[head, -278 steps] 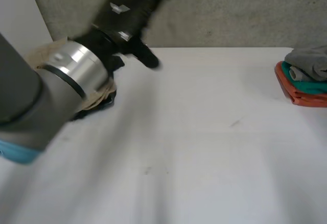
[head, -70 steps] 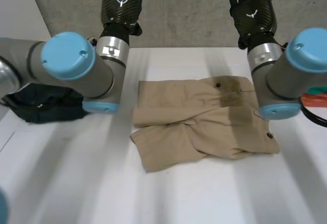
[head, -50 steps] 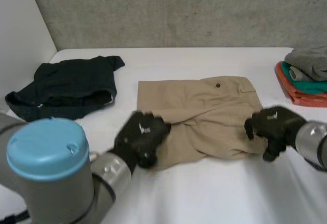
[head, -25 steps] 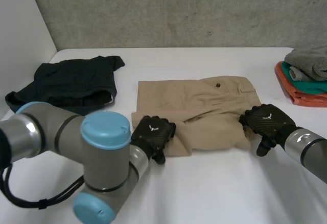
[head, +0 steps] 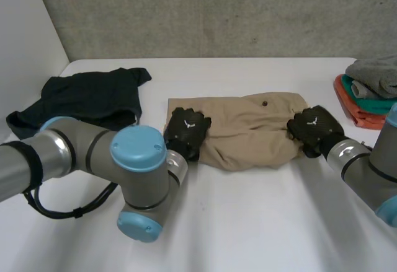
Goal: Fold the laundry.
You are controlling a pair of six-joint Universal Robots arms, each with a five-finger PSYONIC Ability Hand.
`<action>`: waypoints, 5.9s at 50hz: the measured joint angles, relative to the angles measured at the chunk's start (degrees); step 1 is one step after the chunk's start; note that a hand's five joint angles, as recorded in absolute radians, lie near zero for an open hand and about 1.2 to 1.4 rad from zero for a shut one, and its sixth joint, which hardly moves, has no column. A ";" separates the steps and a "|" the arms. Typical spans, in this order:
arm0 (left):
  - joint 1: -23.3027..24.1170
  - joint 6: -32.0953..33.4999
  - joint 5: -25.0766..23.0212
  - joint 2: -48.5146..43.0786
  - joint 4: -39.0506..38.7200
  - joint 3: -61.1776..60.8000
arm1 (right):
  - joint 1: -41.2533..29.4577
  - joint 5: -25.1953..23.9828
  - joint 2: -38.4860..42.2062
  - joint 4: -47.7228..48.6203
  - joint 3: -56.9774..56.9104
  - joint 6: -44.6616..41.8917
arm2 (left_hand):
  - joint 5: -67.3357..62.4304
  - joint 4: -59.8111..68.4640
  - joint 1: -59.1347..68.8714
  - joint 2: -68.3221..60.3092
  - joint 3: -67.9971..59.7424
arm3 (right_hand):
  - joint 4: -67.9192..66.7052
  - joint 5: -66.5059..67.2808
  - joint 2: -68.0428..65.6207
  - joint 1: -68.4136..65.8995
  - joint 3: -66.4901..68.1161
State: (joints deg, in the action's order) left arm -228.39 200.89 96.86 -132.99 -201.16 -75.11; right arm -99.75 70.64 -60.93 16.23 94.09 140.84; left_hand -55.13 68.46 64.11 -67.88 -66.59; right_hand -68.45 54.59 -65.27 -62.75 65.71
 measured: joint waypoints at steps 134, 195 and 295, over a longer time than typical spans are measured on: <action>-9.75 -0.45 -7.91 11.83 0.81 -16.26 | -4.28 4.21 6.02 -26.14 -20.76 9.63 | 33.73 -36.85 -32.49 36.59 35.30 | 39.23 -35.51 36.64 33.89 -36.68; -10.38 7.56 -7.44 4.34 19.90 13.95 | -4.91 8.65 2.98 -32.16 -29.33 -8.86 | -1.70 0.28 0.48 -0.69 -1.75 | -0.25 3.29 -1.86 0.62 2.44; -6.92 17.88 -7.29 8.88 -1.02 -1.82 | -8.58 13.60 -7.26 -12.56 -5.18 -8.13 | -2.84 0.30 0.64 -0.87 -1.85 | -0.32 3.29 -3.03 -0.05 2.87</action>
State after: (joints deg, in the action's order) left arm -235.31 218.76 89.57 -124.11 -202.18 -76.93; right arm -108.33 84.24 -68.19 3.66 88.91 132.72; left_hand -57.98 68.76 64.75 -68.75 -68.44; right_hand -68.76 57.88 -68.29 -62.80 68.58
